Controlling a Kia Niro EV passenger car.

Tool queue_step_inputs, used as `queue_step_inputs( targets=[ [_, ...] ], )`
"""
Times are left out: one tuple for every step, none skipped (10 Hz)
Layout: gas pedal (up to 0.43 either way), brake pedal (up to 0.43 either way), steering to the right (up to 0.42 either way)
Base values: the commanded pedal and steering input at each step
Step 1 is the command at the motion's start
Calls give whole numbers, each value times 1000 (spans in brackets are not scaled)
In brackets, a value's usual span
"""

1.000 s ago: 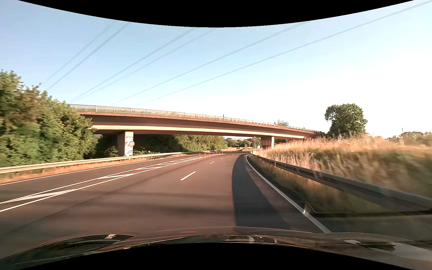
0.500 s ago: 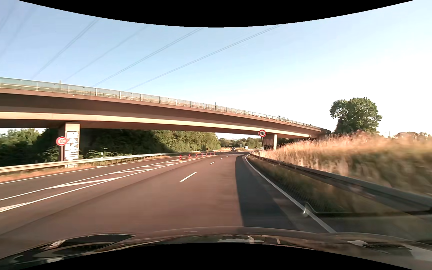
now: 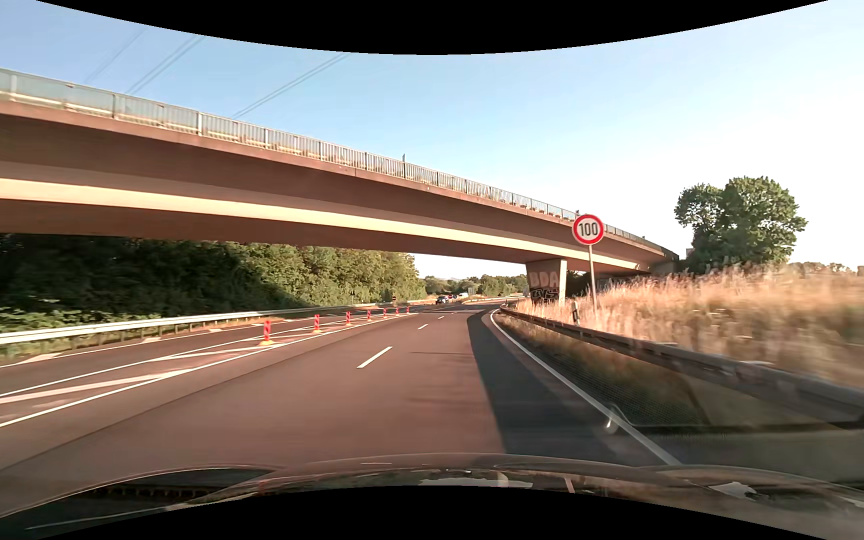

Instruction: Follow the waypoints while adhering to traffic rules and regulations

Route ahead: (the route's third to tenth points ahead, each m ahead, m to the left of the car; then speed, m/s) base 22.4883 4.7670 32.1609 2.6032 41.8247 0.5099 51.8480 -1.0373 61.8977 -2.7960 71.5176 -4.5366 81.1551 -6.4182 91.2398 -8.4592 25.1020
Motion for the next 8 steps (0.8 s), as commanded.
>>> queue_step_inputs(
  targets=[
    [138,0,16],
    [138,0,16],
    [138,0,17],
    [138,0,17],
    [138,0,17],
    [138,0,17],
    [138,0,17],
    [138,0,17]
  ],
)
